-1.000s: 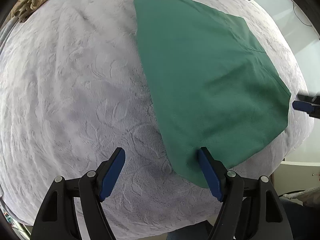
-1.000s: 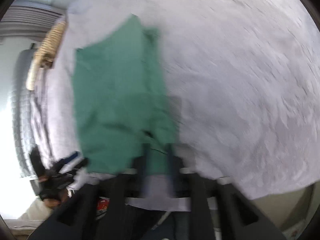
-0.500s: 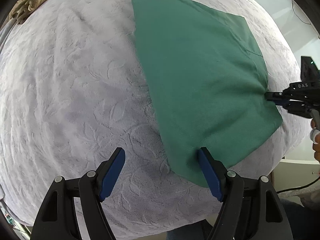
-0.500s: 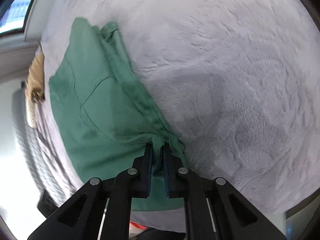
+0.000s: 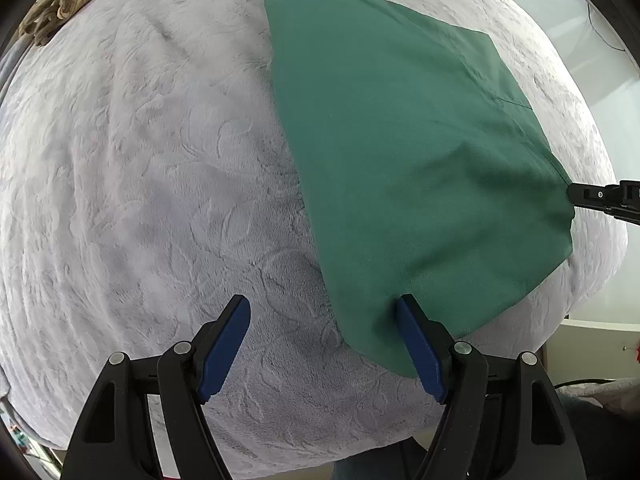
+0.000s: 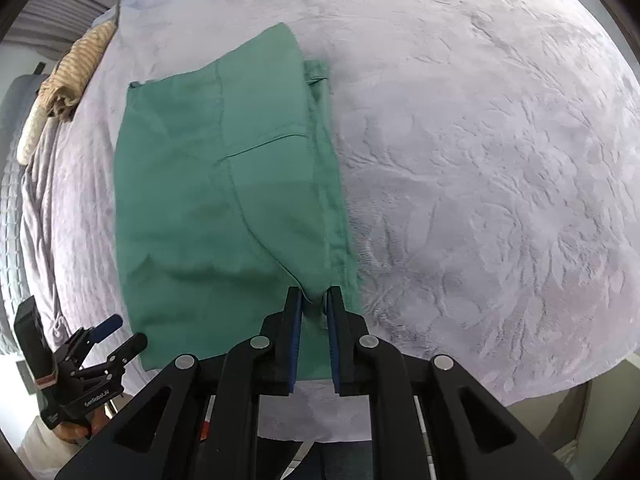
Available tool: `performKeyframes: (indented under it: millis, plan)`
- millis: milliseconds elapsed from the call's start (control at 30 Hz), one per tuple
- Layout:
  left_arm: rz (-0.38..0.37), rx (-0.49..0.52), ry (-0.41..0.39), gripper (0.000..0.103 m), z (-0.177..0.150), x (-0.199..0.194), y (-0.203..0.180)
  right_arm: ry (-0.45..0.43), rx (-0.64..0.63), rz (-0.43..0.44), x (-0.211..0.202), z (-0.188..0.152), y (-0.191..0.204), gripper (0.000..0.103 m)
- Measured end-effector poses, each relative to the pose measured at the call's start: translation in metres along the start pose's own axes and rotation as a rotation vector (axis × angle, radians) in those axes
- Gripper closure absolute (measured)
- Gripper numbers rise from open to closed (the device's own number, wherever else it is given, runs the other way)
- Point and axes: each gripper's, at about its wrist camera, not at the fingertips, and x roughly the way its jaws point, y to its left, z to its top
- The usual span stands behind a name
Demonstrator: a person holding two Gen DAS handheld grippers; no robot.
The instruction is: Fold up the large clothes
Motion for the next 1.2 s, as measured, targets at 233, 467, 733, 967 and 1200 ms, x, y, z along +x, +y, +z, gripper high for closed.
performKeyframes:
  millis: [233, 467, 733, 967, 1200]
  plan:
    - [0.019, -0.01, 0.016, 0.017, 0.006, 0.0, 0.003, -0.045, -0.05, -0.017, -0.009, 0.0, 0.014, 0.091]
    - [0.033, -0.007, 0.018, 0.017, 0.007, -0.001, 0.003, -0.056, -0.079, -0.005, -0.01, 0.0, 0.024, 0.091]
    - [0.03, -0.035, 0.035, 0.017, 0.008, -0.001, 0.003, 0.031, -0.083, -0.087, 0.038, 0.0, 0.013, 0.09]
    - [0.06, -0.053, 0.084, 0.0, 0.012, 0.006, 0.007, 0.045, -0.119, -0.106, 0.047, 0.001, 0.017, 0.084]
    - [0.061, -0.088, 0.111, 0.0, 0.014, 0.012, 0.012, 0.059, -0.095, -0.085, 0.046, 0.0, 0.012, 0.076]
